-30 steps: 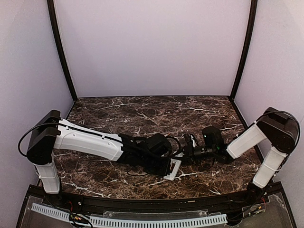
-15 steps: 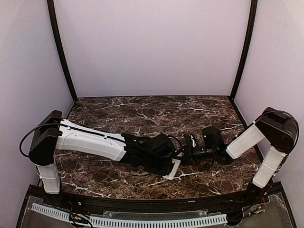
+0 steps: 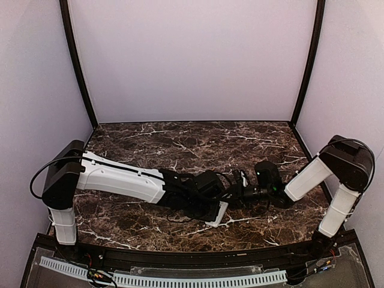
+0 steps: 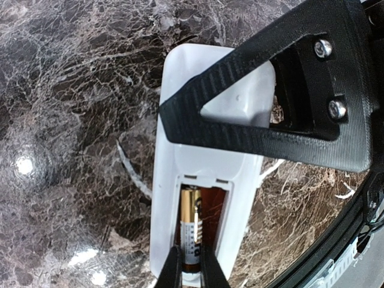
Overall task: Load the batteries into the remote control
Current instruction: Load the battery into the battery compartment, then press the battery in the battery compartment.
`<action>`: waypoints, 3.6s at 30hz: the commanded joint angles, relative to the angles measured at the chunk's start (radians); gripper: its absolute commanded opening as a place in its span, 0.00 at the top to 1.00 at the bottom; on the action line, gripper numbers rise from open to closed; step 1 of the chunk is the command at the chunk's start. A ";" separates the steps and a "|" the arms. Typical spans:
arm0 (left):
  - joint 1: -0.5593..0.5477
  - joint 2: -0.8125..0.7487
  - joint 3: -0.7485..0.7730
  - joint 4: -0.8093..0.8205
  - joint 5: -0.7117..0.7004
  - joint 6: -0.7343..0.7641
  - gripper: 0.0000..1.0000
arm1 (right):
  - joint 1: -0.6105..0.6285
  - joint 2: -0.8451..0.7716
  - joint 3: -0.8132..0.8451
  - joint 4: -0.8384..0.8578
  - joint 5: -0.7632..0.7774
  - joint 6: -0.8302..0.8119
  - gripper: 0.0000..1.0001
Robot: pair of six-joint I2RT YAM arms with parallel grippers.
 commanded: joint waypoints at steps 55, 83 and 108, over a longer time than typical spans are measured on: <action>0.033 -0.043 -0.042 -0.074 -0.113 0.128 0.73 | 0.013 0.013 -0.039 0.157 -0.123 0.063 1.00; 0.038 -0.322 -0.408 0.540 0.186 0.281 0.42 | 0.013 -0.153 -0.024 0.083 -0.161 -0.210 1.00; 0.077 -0.287 -0.440 0.664 0.308 0.206 0.65 | 0.018 -0.329 0.008 -0.008 -0.213 -0.319 1.00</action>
